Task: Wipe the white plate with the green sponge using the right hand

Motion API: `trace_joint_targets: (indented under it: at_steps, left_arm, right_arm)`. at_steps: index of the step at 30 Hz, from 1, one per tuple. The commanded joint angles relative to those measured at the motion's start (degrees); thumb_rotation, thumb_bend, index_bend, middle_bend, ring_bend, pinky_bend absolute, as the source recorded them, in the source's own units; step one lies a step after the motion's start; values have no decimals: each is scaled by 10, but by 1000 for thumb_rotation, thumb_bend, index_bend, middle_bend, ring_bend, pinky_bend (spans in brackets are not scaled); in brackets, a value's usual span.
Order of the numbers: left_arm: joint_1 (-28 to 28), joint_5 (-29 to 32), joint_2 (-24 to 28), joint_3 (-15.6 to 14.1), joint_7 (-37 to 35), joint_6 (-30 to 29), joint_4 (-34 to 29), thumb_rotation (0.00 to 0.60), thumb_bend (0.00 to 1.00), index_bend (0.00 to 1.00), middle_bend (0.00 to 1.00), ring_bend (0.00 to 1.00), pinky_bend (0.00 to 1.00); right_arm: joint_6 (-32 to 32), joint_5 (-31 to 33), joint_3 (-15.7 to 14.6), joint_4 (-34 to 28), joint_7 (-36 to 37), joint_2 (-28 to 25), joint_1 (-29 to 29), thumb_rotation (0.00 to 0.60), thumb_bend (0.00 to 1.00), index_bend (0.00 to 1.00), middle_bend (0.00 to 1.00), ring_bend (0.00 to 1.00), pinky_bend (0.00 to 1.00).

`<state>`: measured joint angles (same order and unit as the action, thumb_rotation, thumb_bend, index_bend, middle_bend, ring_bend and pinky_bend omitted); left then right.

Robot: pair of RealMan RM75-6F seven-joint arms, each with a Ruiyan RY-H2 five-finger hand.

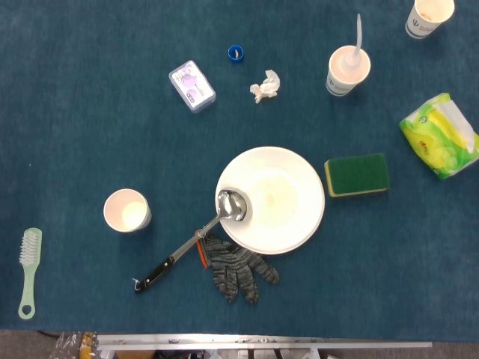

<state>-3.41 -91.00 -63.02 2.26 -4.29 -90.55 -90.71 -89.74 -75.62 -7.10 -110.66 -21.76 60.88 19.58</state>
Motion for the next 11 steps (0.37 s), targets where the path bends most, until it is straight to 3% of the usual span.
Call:
trace_joint_targets:
  at_steps: [1, 11]
  left_arm:
    - [1, -4, 3, -3, 7, -1, -6, 600, 387, 296, 203, 46, 87]
    - [4, 6, 5, -7, 22, 5, -19, 600, 388, 296, 202, 47, 87]
  right_arm:
    - [-32, -24, -4, 9, 9, -5, -34, 600, 118, 0, 65, 31, 360]
    - [-56, -33, 12, 26, 34, -18, -89, 600, 118, 0, 65, 31, 360]
